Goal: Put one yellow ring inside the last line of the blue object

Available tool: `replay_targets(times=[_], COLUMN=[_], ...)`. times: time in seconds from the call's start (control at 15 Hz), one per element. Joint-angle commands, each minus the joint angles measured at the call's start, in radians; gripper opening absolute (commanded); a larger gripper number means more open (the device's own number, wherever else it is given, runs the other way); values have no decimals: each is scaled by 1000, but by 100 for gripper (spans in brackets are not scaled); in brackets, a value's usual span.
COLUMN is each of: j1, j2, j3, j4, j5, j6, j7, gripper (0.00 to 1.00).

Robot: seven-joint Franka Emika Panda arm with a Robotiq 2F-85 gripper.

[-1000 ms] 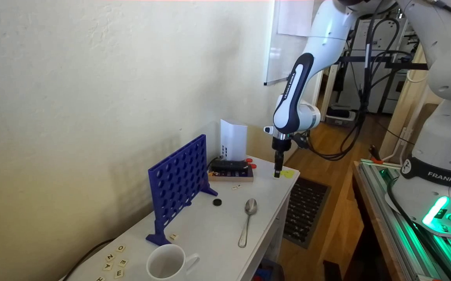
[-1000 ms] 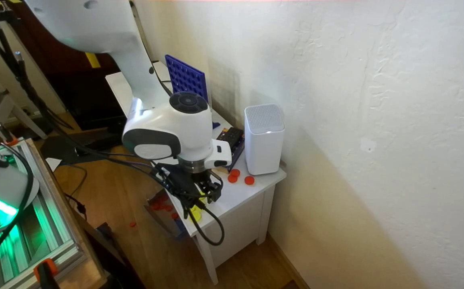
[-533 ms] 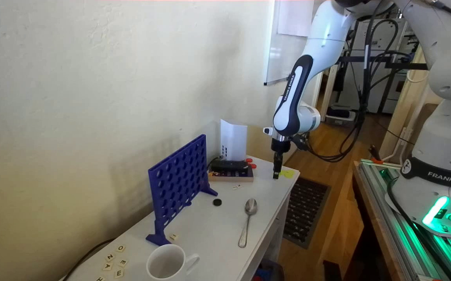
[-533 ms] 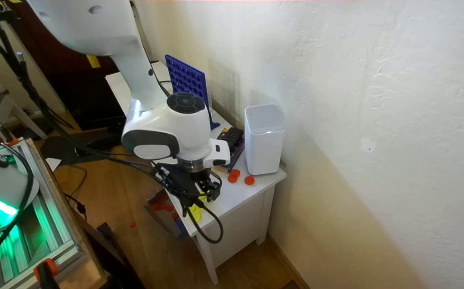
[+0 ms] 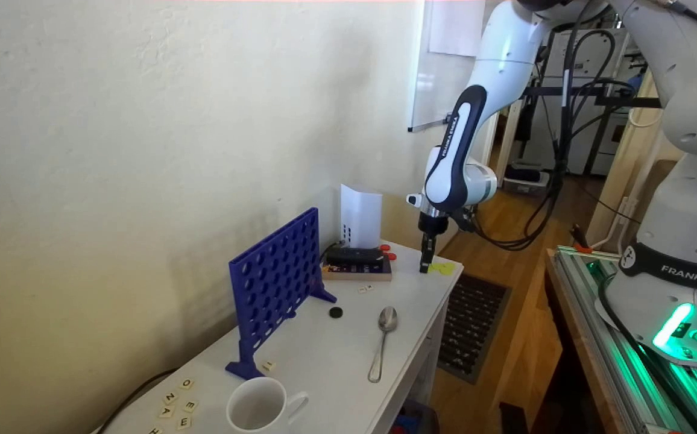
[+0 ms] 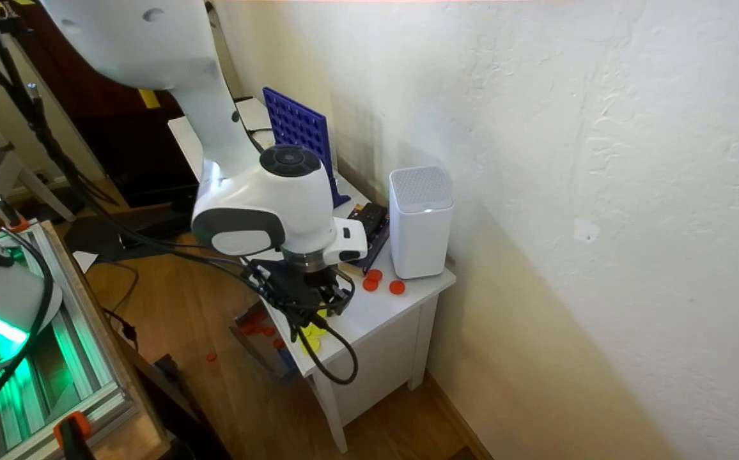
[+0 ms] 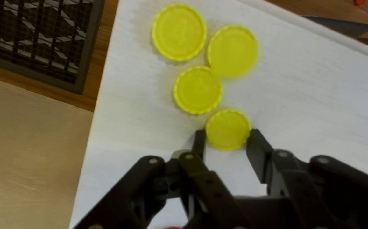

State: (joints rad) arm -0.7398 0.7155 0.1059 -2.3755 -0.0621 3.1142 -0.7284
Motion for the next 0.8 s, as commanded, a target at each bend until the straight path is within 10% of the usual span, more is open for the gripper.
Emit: replay_targets(times=[0.0, 0.73], j1=[-35, -820], j2=[-60, -50], j3=[25, 864], j4=[-70, -399], j5=[-51, 110], j6=[31, 102], j7=[48, -41], gripper=[12, 9])
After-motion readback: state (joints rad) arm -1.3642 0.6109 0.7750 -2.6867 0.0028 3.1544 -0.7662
